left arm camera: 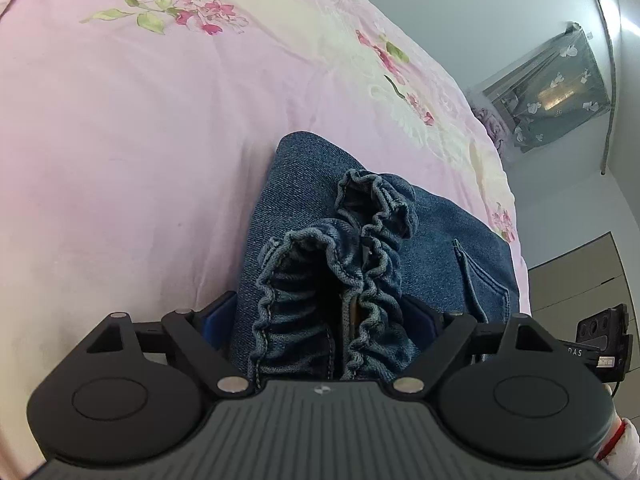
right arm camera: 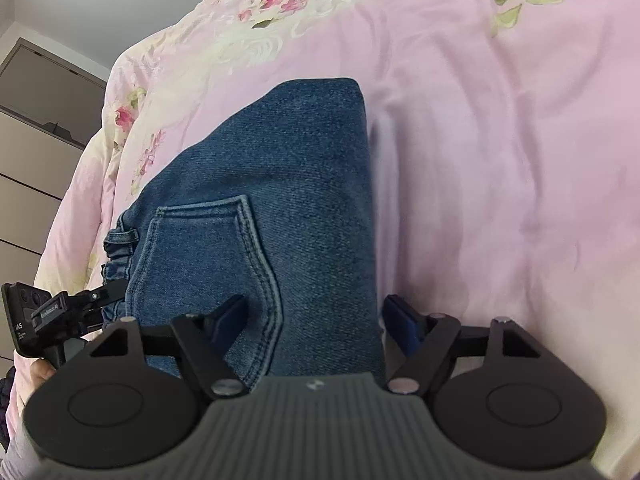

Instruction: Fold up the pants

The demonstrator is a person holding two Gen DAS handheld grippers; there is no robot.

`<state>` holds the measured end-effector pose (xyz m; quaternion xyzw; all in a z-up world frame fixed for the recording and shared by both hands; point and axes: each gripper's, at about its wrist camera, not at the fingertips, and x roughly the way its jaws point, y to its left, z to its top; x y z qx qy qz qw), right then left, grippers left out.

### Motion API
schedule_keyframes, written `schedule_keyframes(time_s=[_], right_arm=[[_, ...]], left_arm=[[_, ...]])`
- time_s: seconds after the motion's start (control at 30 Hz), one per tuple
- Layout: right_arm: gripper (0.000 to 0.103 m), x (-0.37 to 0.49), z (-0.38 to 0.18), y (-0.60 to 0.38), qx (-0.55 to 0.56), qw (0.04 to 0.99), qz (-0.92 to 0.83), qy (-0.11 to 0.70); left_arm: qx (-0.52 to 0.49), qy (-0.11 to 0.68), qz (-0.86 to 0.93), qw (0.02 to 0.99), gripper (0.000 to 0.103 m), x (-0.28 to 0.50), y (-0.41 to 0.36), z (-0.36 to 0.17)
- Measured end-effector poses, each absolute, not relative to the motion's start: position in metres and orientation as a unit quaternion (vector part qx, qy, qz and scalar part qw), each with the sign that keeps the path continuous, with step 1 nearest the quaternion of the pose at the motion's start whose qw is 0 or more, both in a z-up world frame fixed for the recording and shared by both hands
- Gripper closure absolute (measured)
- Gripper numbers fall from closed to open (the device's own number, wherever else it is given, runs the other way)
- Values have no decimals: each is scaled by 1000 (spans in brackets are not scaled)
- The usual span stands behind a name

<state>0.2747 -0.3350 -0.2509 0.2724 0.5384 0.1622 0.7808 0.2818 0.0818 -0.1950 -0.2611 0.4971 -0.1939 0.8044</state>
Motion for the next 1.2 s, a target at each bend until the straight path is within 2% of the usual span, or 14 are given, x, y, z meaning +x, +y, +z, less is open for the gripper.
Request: schedule_keyframes(time_s=[0.07,0.13,0.23,0.33,0.63,0.7,0.87,1.2], right_arm=[[42,272,-248,-335,285,779,155,537],[52,269,-239,-331,277,784,155,534],[62,264,-221,-327,274,791,148,526],[68,259,-207,-326,275,798,141,518],[71,244,-156,-300,240,814,119,515],[76,240,-146,-291,247,813,131,511],[77,238,-117,-247,229,820,170,496],[77,270,-131,-123,263,798,235,489]], left_arm=[[-260,497,-191,805,17,279,81,-190],[-250,495,-188,810,27,275,78,-183],[-248,494,-181,814,33,272,77,-176],[-249,487,-187,816,37,269,79,-165],[-242,466,-206,825,40,260,96,-119],[-235,459,-202,833,40,256,104,-108],[-243,440,-185,844,40,253,151,-86],[-187,450,-123,865,40,270,257,-49]])
